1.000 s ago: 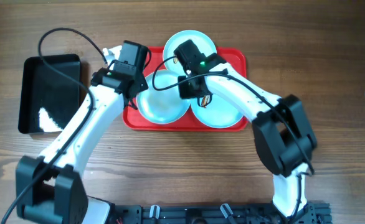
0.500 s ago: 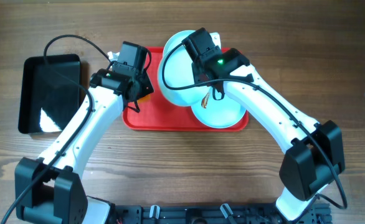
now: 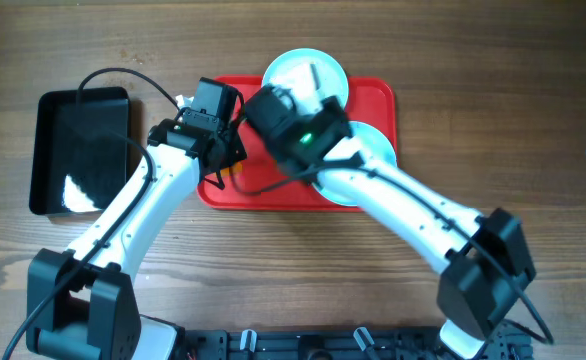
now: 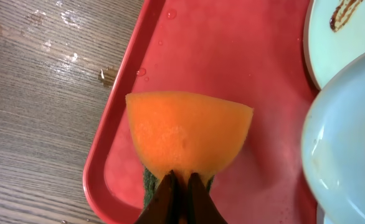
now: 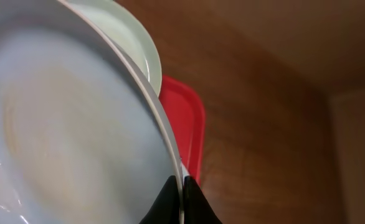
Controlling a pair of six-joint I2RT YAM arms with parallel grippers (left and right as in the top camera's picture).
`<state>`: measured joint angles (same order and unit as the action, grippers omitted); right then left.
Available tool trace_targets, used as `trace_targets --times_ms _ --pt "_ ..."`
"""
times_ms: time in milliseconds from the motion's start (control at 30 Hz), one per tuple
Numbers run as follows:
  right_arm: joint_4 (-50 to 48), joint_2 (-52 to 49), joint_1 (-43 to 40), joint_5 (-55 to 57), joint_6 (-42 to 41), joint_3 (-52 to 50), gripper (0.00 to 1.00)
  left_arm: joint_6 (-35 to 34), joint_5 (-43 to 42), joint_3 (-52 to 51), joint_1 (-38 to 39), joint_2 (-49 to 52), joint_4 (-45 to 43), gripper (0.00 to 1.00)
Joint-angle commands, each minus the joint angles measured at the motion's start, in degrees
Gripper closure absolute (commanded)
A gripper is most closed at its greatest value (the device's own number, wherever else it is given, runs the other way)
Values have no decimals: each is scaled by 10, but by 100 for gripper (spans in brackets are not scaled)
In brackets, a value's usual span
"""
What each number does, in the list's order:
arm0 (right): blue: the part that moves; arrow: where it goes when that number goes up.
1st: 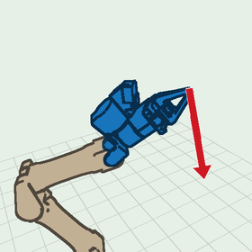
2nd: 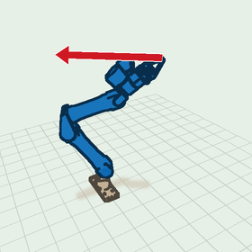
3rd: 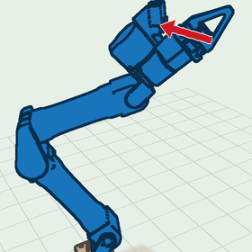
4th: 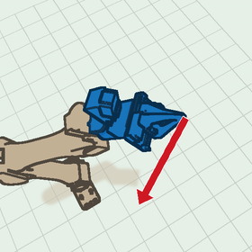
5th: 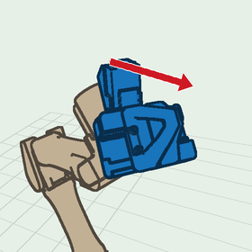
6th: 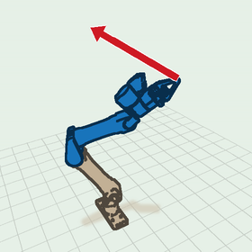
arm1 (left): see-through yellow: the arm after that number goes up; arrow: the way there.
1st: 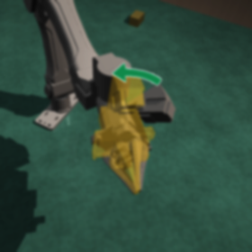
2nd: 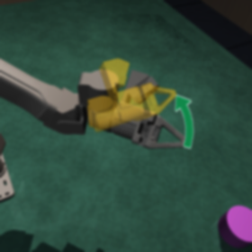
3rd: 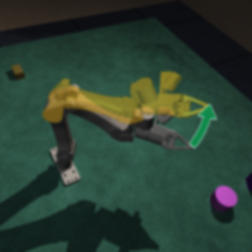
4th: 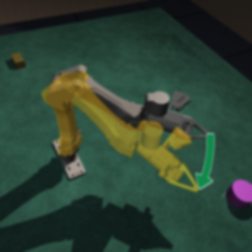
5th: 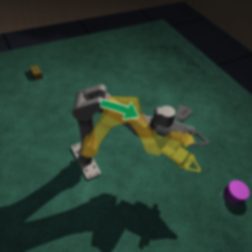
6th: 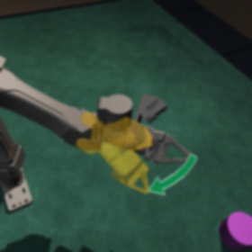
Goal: Clean dirty plates on tray and stack at the side
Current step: 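Lift the left plate with right gripper and place it right of tray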
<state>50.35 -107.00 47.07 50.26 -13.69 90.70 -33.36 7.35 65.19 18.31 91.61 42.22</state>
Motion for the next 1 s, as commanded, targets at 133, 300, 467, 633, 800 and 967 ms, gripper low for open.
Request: trace_targets --times_ms 133,300,467,633,800,967 --pt "-2 13 39 104 17 12 96 -6 -5 -5 -2 4 -2 96" --pt "-2 13 39 104 17 12 96 -6 -5 -5 -2 4 -2 96" --pt "-2 13 38 103 17 12 96 -6 -5 -5 -2 4 -2 96" --pt "2 13 26 -1 -24 12 96 -6 -5 -5 -2 4 -2 96" --pt "16 15 -67 -242 -118 12 96 -6 -5 -5 -2 4 -1 96" --pt "32 20 -221 -468 -99 12 96 -6 -5 -5 -2 4 -2 96"
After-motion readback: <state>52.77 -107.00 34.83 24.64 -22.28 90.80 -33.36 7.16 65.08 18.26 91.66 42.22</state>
